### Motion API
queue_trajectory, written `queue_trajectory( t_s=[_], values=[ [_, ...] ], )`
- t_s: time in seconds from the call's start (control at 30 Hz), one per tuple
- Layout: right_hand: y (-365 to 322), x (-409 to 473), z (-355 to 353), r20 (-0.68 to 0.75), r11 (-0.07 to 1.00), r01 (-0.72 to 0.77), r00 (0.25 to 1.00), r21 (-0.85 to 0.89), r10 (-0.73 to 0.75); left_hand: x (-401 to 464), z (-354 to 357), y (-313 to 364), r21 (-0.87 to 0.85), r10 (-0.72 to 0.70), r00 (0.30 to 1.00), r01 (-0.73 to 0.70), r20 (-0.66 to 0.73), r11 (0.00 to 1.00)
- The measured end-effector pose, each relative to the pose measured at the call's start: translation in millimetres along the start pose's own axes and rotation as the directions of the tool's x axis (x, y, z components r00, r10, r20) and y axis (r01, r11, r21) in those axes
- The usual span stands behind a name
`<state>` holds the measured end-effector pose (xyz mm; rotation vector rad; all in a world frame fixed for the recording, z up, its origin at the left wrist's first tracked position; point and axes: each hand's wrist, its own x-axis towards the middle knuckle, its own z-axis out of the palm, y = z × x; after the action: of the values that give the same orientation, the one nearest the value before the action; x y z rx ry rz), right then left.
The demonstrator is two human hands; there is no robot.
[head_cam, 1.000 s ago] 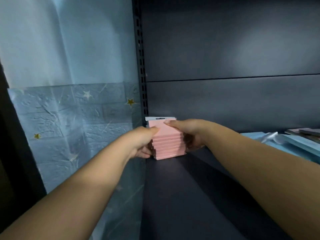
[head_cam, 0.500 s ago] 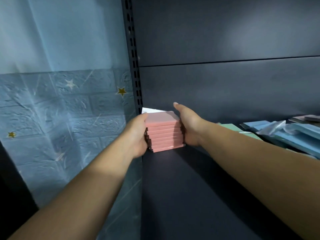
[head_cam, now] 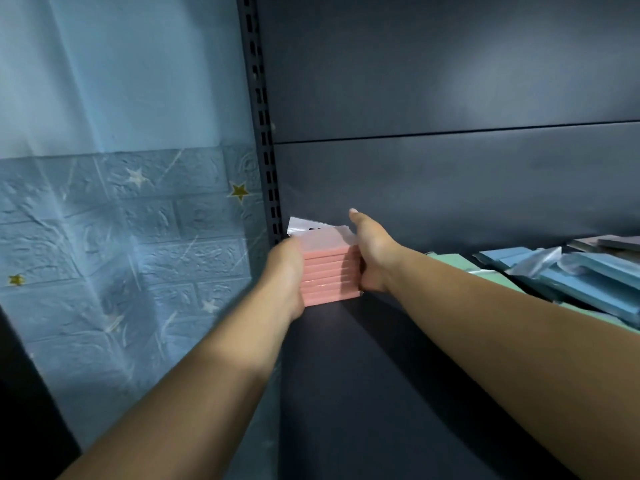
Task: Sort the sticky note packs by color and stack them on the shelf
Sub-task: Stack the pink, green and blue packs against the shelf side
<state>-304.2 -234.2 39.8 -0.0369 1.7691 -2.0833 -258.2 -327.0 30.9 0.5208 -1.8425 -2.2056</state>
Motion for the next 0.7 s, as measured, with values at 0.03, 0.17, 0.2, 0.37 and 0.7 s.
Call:
queue_trajectory(
  t_s=[0.03,0.17,0.2,0.37,0.7],
  values=[
    [-1,-2,-1,0.000,1.000,-0.004,1.000,0.006,0.004,0,0,1,0.012,0.005,1.000,-0.006,0.025,1.000],
    [-5,-7,-4,-0.005,1.000,-0.010,1.000,-0.020,0.010,-6,-4,8,0.069,-0.029,0.995,0.023,0.092,0.997],
    [-6,-8,-4,-0.008,0.999,-0.023,1.000,-0.048,0.022,-9,-5,8,0.080,-0.040,0.995,0.032,0.096,0.996],
    [-4,-8,-2,0.021,0.991,-0.055,0.998,-0.124,0.058,-7,-6,0,0.019,-0.049,0.999,0.049,-0.003,0.999],
    [-5,18,8,-0.075,0.988,-0.035,0.997,-0.153,0.023,12,-1,1,-0.030,-0.044,0.992,0.040,-0.115,0.999]
  ],
)
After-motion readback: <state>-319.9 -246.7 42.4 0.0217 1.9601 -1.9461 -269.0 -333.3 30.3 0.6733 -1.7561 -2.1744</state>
